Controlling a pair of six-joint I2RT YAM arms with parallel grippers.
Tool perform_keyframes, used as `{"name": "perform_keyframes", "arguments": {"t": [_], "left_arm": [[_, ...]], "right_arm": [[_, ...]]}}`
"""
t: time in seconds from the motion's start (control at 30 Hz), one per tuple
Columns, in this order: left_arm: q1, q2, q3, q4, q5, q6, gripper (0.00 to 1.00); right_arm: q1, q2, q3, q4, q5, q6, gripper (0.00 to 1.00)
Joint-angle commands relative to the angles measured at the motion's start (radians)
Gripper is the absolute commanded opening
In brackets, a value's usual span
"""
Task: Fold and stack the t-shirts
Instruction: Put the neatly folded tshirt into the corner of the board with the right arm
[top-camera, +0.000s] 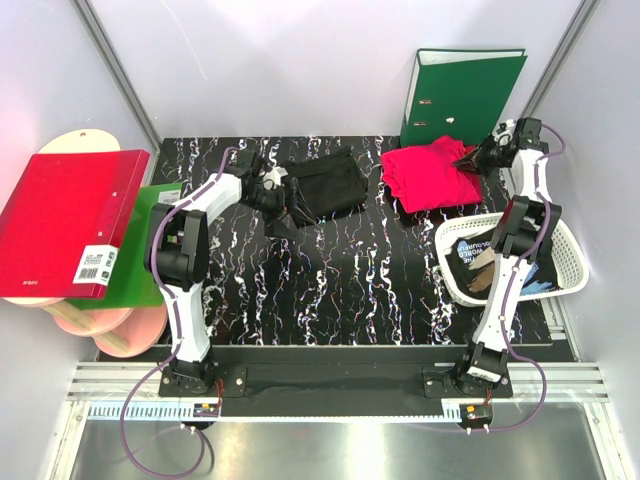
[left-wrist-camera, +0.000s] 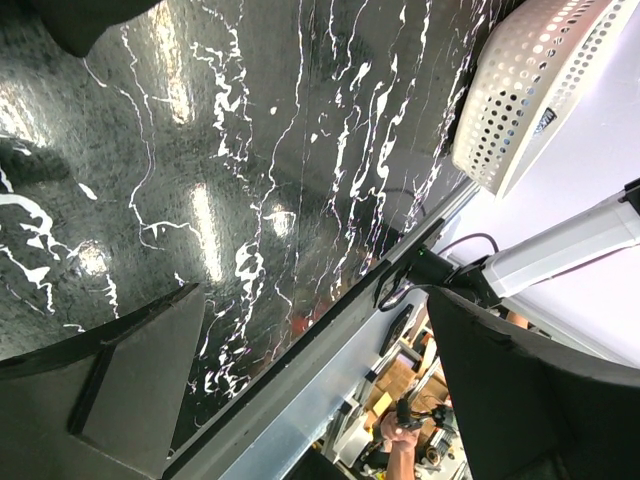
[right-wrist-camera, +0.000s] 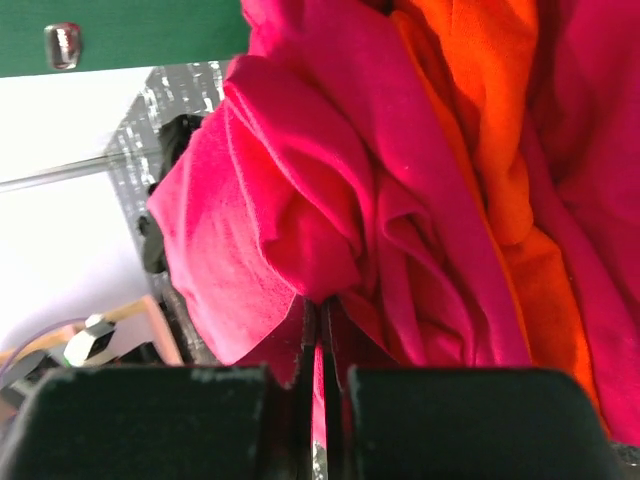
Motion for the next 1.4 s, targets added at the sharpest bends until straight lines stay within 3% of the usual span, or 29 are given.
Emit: {"name": "perform_keyframes", "arguments": {"t": [0.0,0.4,0.8,0.93,1.13,1.2,1.27,1.33,1.37], "left_arm": [[-0.004,-0.006,0.036,-0.011,0.020,0.021,0.99],[-0.006,-0.012,0.018,-0.012,0.007,0.015,0.99],[-0.006,-0.002,0.024,-0.011,0.012,0.015,0.99],[-0.006,0.004,0.030,-0.011,0.018,0.018,0.99],[-0.006,0.017,0.049,-0.029,0.023,0.026,0.99],[-0.006,0.020,0.056,-0.031,0.024,0.028,0.99],[-0.006,0.023,0.062,-0.032,0.027,0.029,0.99],[-0.006,0.026,0.065,-0.032,0.030,0.026,0.99],[-0.006,0.026,0.067,-0.032,0.030,0.026,0.99]], "right_arm": [[0.026,-0.059,0.015,0.001,0.102,-0.043,0.00],[0.026,-0.131,0.074,0.132,0.286,0.062,0.00],[0.027,-0.126,0.131,0.258,0.373,0.162,0.00],[0.027,-0.090,0.108,0.261,0.398,0.159,0.00],[0.035,-0.092,-0.068,0.247,0.406,0.134,0.01],[0.036,-0.096,-0.092,0.222,0.416,0.118,0.08],[0.036,-0.097,-0.101,0.186,0.406,0.090,0.26],[0.036,-0.115,-0.112,0.149,0.409,0.072,0.54],[0.038,-0.129,-0.125,0.143,0.430,0.052,0.79]]}}
